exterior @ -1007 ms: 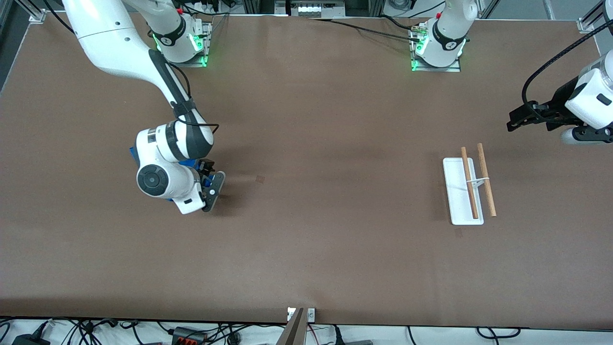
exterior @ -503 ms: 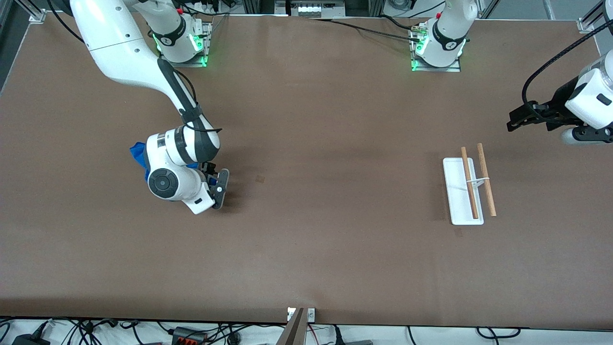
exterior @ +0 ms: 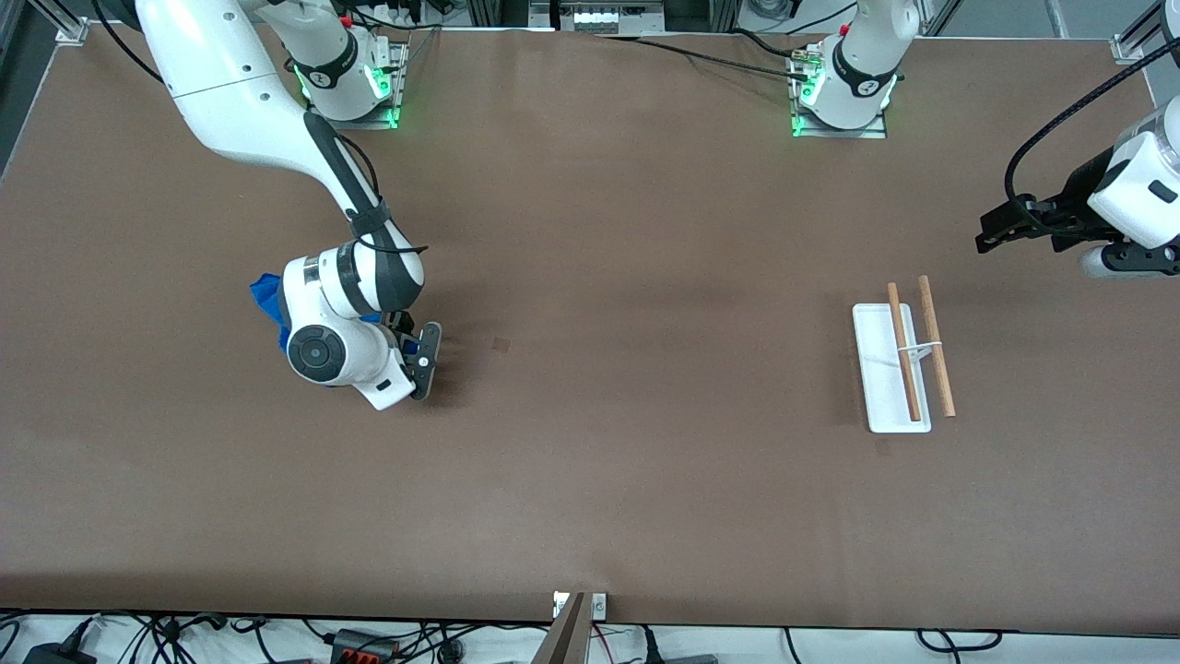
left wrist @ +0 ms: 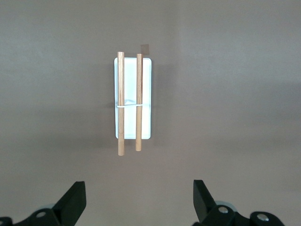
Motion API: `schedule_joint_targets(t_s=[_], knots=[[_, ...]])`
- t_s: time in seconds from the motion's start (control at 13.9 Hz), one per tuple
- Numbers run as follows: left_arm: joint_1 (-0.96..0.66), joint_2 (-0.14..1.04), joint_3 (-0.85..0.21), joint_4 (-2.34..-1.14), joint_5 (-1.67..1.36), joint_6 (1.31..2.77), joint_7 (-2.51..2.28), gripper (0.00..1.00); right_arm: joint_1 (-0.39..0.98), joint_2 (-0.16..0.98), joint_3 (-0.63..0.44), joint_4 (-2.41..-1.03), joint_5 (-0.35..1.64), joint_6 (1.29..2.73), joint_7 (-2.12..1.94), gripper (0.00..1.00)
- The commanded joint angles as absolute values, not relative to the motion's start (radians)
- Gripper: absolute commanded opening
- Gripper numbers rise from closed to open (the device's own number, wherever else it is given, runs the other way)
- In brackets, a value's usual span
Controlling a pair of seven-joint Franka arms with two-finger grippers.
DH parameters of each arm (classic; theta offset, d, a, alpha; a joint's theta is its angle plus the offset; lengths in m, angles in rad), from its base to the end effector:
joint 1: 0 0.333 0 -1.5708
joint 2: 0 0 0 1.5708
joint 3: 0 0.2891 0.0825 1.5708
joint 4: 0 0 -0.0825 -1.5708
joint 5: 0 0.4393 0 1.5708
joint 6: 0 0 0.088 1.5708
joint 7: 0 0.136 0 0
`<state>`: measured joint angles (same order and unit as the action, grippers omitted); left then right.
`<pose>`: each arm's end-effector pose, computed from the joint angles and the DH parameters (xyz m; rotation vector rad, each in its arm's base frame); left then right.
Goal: Pass towel and hang on rack
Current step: 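Close the right gripper on the blue towel's corner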
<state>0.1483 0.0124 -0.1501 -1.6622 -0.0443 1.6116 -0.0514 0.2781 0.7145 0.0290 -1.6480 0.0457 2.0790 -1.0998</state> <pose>0.6108 -0.0066 0.5165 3.0946 0.0816 -0.0992 0.6335 0.2045 0.0878 -2.2873 -1.8774 0.3570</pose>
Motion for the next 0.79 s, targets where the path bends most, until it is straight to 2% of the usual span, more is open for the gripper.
schedule_joint_targets(t_s=[0.0, 0.07, 0.43, 0.72], knots=[[0.153, 0.026, -0.152, -1.631, -0.043, 1.592, -0.028, 1.0, 0.278, 0.704, 0.029, -1.672, 0.049, 2.068, -1.135, 0.13], [0.153, 0.026, -0.152, -1.631, -0.043, 1.592, -0.029, 1.0, 0.276, 0.703, 0.029, -1.674, 0.051, 2.059, -1.149, 0.0], [0.153, 0.026, -0.152, -1.631, -0.043, 1.592, -0.029, 1.0, 0.264, 0.644, 0.021, -1.617, 0.064, 1.996, -1.056, 0.0], [0.152, 0.026, -0.15, -1.629, -0.041, 1.592, -0.032, 1.0, 0.279, 0.608, 0.032, -1.378, 0.063, 1.745, -0.772, 0.0]])
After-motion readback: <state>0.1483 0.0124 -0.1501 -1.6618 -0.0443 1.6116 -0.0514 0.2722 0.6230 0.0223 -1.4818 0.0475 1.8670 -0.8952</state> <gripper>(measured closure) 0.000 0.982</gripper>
